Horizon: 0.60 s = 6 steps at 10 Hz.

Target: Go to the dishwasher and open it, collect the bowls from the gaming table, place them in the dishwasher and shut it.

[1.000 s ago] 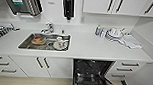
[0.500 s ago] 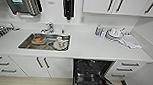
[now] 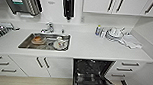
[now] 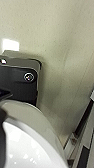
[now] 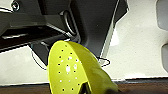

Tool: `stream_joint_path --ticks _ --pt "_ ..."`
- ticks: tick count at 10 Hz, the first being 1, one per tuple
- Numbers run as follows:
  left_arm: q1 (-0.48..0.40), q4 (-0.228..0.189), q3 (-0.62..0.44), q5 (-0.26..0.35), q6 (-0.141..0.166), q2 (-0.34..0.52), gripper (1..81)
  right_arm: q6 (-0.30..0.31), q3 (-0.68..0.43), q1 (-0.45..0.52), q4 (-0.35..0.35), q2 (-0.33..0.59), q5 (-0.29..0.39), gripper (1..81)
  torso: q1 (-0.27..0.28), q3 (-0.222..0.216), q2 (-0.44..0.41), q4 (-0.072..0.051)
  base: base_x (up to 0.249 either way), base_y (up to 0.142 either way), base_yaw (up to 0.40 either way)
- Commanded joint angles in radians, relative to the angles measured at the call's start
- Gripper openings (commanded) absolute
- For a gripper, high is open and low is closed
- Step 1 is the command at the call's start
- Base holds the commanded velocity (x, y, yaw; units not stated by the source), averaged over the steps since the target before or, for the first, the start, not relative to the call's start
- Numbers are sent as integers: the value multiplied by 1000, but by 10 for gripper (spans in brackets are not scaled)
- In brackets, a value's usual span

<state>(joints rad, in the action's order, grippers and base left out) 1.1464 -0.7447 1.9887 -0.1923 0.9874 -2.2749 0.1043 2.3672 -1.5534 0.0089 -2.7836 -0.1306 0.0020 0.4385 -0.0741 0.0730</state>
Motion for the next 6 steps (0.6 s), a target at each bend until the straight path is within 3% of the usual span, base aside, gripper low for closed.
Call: stream_joint_path --ticks 1,3,6 --pt "-193 -4 -129 159 11 87 10 -3 -13 -5 -14 23 74 10 0 0 0 0 0 0 0" --pt "-305 -4 -223 310 11 101 10 0 -14 -2 -10 26 74 10 0 0 0 0 0 0 0" --pt "-443 -2 -274 459 11 75 10 6 -19 3 -9 28 74 10 0 1 0 0 0 0 0"
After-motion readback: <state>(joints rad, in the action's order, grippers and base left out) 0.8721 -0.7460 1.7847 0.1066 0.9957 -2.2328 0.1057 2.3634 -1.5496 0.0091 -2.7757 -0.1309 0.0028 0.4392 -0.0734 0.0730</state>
